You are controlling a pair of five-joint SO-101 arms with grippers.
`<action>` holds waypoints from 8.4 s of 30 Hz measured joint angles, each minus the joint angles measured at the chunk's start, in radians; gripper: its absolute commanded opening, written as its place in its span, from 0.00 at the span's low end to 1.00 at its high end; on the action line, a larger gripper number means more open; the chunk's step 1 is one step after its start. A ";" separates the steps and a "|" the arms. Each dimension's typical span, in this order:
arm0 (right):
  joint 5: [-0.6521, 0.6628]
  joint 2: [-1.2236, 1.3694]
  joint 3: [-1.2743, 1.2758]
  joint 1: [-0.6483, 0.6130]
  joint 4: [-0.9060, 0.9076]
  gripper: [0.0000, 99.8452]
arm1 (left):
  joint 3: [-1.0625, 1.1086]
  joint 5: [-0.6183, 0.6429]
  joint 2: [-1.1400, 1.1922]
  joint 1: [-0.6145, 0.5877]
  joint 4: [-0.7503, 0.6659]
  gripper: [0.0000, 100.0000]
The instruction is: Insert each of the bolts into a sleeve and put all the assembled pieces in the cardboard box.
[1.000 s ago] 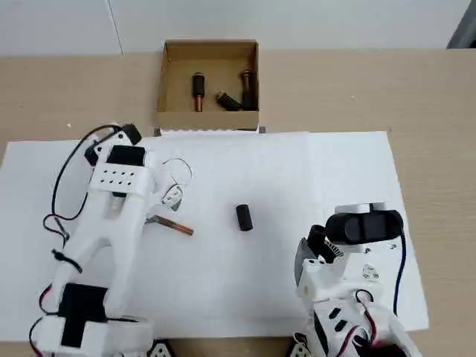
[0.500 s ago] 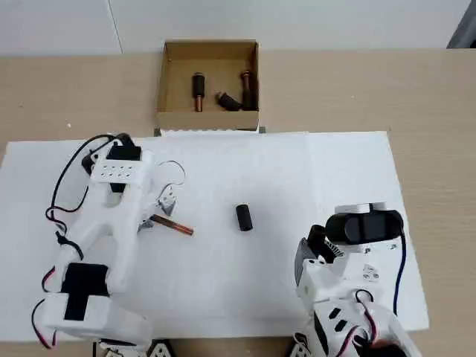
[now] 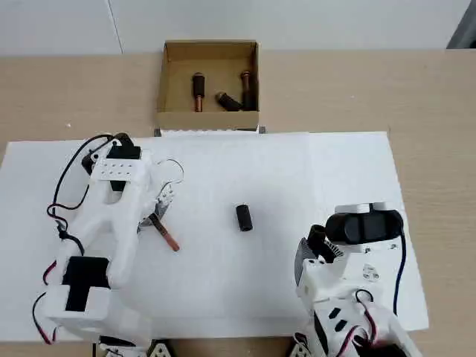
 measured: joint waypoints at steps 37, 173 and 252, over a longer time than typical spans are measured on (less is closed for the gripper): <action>0.216 0.000 0.058 -0.196 -0.126 0.00 | 0.364 -0.542 -1.224 0.318 -0.164 0.01; 0.259 1.171 -0.499 -0.224 -0.861 0.00 | 1.244 -0.654 -1.924 0.015 -0.296 0.01; 0.477 2.599 -1.909 -0.100 -0.750 0.21 | 1.244 -0.654 -1.924 -0.005 -0.296 0.01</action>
